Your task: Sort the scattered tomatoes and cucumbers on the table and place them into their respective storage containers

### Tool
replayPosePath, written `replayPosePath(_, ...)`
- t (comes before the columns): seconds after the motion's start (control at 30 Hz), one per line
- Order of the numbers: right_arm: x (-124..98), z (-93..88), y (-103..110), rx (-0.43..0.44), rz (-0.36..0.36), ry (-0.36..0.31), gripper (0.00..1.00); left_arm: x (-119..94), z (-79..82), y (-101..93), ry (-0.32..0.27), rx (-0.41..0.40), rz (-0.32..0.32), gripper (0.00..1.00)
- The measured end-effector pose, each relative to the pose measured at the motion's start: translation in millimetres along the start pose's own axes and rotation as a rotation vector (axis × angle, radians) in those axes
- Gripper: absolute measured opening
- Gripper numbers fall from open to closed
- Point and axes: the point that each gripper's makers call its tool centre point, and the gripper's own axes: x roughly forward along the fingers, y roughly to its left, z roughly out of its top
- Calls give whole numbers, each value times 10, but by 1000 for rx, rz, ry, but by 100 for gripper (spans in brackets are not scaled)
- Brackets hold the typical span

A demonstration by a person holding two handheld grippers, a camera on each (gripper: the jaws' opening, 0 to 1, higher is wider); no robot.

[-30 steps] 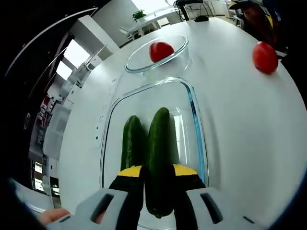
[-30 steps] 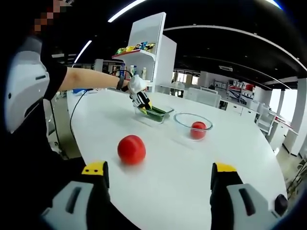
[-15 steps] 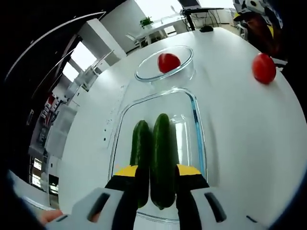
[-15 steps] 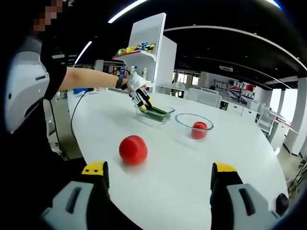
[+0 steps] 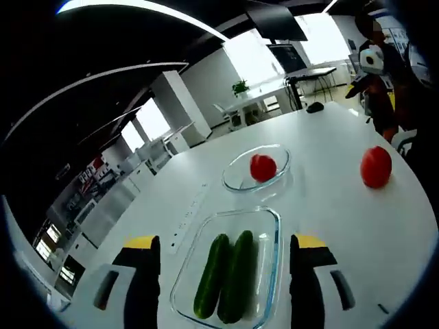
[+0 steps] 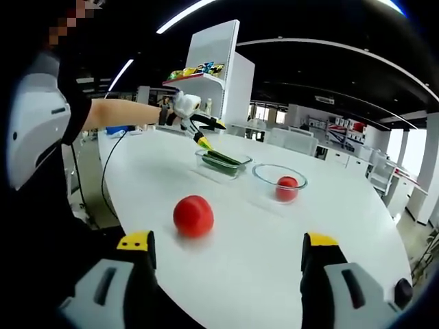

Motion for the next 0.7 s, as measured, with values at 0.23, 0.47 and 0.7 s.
replayPosePath(0.23, 5, 23, 24, -8, 5, 0, 83, -180, 226, -290, -139, -19, 21, 88)
replayPosePath(0.47, 24, 43, 43, -15, 10, 1, 83, -358, 342, -546, -195, -92, 12, 95)
replayPosePath(0.7, 56, 53, 54, -20, 16, 5, 84, -621, 469, -856, -248, -155, 63, 95)
